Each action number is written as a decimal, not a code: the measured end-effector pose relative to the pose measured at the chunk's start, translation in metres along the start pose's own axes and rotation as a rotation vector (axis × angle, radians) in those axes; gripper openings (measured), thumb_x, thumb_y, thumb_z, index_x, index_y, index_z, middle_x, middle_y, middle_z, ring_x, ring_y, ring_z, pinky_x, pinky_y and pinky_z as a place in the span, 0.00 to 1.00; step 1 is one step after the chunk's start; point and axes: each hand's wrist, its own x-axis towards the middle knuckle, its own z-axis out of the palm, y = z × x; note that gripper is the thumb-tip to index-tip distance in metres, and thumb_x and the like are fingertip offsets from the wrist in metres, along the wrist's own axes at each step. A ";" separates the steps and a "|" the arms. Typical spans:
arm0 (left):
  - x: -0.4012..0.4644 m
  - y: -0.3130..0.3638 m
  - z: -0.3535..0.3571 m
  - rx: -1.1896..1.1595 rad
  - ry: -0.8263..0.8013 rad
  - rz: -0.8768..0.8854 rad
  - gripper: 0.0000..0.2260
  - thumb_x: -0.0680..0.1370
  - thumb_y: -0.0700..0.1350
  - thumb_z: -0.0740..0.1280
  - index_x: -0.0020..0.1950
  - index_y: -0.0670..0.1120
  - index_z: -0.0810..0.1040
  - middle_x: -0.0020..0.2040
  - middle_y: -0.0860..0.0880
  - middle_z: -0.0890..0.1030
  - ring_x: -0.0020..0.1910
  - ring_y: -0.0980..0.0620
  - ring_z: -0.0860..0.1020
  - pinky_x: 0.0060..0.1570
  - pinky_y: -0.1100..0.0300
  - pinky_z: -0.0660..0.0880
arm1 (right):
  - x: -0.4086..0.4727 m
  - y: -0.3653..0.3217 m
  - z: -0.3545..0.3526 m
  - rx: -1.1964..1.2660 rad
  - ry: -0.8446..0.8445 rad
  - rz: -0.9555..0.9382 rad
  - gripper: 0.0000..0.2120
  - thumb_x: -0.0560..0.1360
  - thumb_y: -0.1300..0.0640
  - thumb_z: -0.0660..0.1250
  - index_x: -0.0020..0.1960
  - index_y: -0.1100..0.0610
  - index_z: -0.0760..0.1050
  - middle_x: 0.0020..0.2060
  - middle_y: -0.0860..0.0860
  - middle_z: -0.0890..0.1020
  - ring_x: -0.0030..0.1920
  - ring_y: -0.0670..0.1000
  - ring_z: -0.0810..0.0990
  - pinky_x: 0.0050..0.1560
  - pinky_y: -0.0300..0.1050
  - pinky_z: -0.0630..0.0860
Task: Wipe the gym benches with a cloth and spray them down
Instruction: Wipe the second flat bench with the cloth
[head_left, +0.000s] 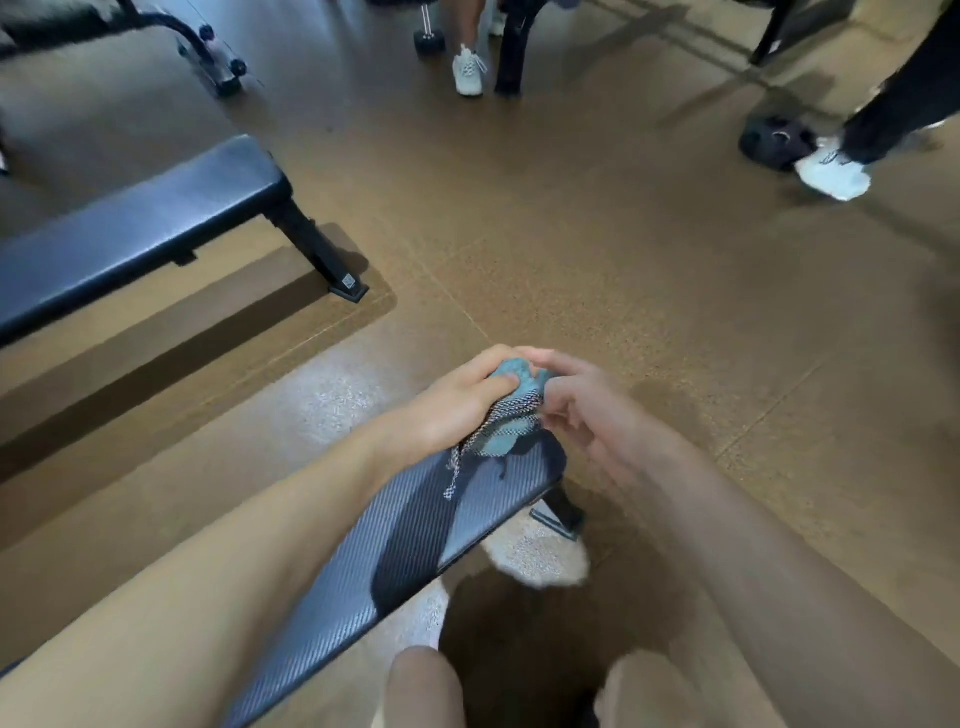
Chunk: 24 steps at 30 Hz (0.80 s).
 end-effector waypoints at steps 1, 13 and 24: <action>-0.016 0.023 -0.013 -0.030 0.003 -0.041 0.11 0.87 0.46 0.57 0.59 0.57 0.77 0.52 0.56 0.84 0.54 0.52 0.83 0.60 0.48 0.77 | -0.011 -0.026 0.010 -0.028 -0.030 0.019 0.23 0.70 0.72 0.59 0.59 0.57 0.80 0.49 0.56 0.84 0.45 0.50 0.83 0.47 0.42 0.80; -0.118 0.220 -0.135 -0.005 0.022 -0.236 0.25 0.72 0.63 0.74 0.60 0.53 0.69 0.57 0.46 0.80 0.50 0.50 0.79 0.54 0.53 0.75 | -0.087 -0.266 0.085 -0.581 -0.070 -0.048 0.09 0.75 0.64 0.71 0.41 0.58 0.71 0.29 0.49 0.74 0.28 0.46 0.71 0.27 0.35 0.67; -0.021 0.287 -0.129 0.674 0.265 -0.104 0.07 0.77 0.41 0.69 0.53 0.49 0.75 0.46 0.47 0.83 0.44 0.45 0.79 0.43 0.51 0.76 | -0.024 -0.364 -0.016 -1.163 -0.230 -0.203 0.08 0.76 0.58 0.71 0.45 0.56 0.71 0.33 0.47 0.71 0.34 0.49 0.69 0.27 0.35 0.61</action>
